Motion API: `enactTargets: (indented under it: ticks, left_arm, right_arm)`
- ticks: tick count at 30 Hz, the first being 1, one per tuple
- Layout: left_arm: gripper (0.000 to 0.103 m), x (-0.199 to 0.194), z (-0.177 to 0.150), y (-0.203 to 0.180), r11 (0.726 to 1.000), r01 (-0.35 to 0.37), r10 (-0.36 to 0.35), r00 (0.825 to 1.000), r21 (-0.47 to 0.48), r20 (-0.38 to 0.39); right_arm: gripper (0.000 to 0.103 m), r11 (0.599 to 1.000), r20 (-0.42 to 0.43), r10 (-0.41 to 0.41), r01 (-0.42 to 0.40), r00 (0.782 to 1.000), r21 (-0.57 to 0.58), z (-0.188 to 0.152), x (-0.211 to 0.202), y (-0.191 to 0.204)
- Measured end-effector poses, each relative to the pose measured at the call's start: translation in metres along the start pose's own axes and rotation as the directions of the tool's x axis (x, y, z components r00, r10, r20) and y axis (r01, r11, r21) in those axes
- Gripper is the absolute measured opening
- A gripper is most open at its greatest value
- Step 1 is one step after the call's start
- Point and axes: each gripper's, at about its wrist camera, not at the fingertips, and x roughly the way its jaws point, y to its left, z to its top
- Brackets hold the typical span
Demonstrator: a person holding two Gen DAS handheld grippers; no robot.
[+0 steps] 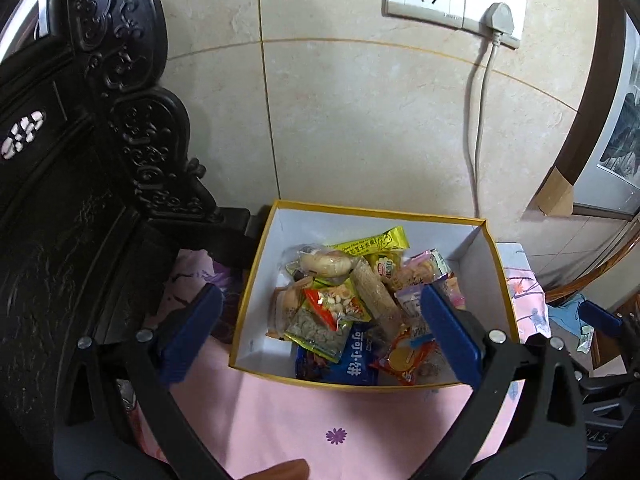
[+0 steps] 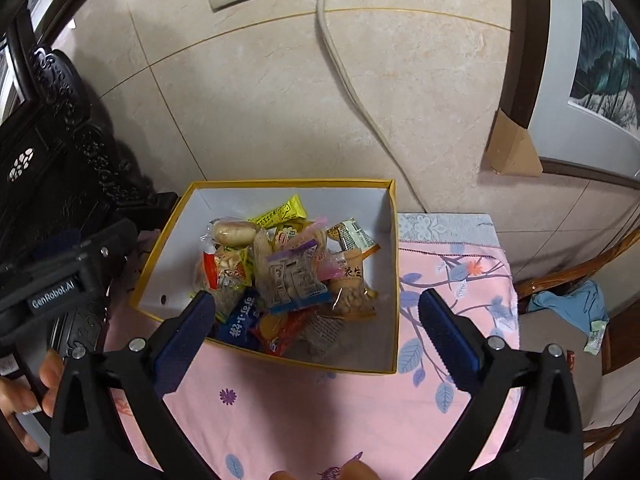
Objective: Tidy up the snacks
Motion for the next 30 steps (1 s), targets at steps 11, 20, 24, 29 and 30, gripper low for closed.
enactTargets:
  ticks: [11,20,24,29,30]
  left_arm:
    - [0.101,-0.012,0.004,0.001,1.0,-0.01,0.01,1.0,0.016,0.029]
    - [0.101,-0.012,0.004,0.001,1.0,-0.003,0.003,0.999,0.009,0.038]
    - [0.101,-0.012,0.004,0.001,1.0,-0.007,0.006,0.999,0.016,0.04]
    - [0.101,-0.013,0.003,0.001,1.0,0.005,-0.006,1.0,0.018,0.027]
    - [0.101,-0.012,0.002,0.001,1.0,0.01,-0.011,1.0,0.015,0.024]
  right_arm:
    - [0.102,1.0,-0.001,-0.01,0.01,1.0,-0.027,-0.004,-0.004,0.007]
    - [0.102,0.999,-0.007,-0.012,0.011,1.0,-0.044,-0.006,-0.003,0.011]
    - [0.102,0.999,-0.007,-0.014,0.014,1.0,-0.042,-0.007,-0.002,0.011]
    - [0.102,0.999,-0.013,-0.017,0.017,1.0,-0.041,-0.007,-0.001,0.01]
    - [0.102,0.999,-0.015,-0.02,0.019,1.0,-0.042,-0.007,-0.001,0.01]
